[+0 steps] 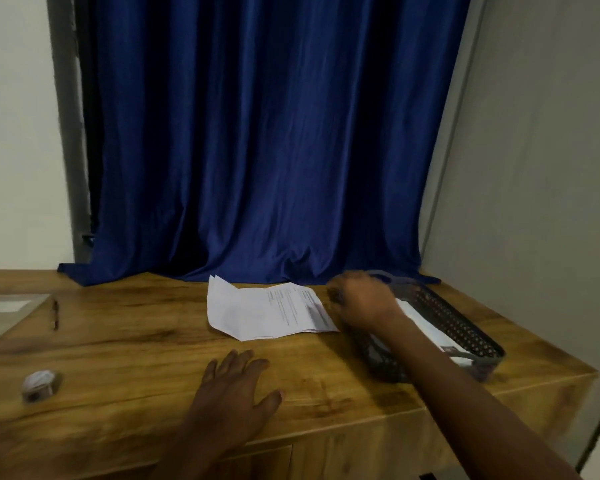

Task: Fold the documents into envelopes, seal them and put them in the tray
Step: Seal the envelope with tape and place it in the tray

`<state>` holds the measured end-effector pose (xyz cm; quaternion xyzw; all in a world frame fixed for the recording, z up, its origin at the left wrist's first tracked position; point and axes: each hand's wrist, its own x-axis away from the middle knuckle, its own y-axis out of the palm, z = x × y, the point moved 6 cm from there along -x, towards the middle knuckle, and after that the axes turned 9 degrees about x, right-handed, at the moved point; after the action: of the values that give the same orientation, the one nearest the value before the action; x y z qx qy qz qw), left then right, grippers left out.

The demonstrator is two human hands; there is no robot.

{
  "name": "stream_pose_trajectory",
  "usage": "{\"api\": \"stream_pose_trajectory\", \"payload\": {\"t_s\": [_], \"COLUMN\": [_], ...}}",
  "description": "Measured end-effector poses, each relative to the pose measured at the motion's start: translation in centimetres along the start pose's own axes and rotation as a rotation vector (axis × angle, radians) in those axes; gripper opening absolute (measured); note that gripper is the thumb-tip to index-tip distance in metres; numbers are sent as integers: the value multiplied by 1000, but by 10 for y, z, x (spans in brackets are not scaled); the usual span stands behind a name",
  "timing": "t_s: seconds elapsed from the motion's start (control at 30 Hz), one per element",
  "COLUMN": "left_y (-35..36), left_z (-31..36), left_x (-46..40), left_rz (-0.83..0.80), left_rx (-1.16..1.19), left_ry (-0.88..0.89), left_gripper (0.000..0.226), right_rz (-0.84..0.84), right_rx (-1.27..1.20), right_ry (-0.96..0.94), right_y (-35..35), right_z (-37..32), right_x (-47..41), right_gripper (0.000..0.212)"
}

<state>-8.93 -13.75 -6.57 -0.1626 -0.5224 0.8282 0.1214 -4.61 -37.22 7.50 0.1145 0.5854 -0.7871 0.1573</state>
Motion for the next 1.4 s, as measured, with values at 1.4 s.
{"api": "stream_pose_trajectory", "payload": {"t_s": [1.4], "left_y": [-63], "left_z": [13], "left_x": [57], "left_rz": [562], "left_rx": [122], "left_ry": [299], "left_gripper": [42], "right_rz": [373], "right_rx": [-256], "right_ry": [-390], "right_y": [16], "right_z": [-127], "right_x": [90], "right_gripper": [19]}}
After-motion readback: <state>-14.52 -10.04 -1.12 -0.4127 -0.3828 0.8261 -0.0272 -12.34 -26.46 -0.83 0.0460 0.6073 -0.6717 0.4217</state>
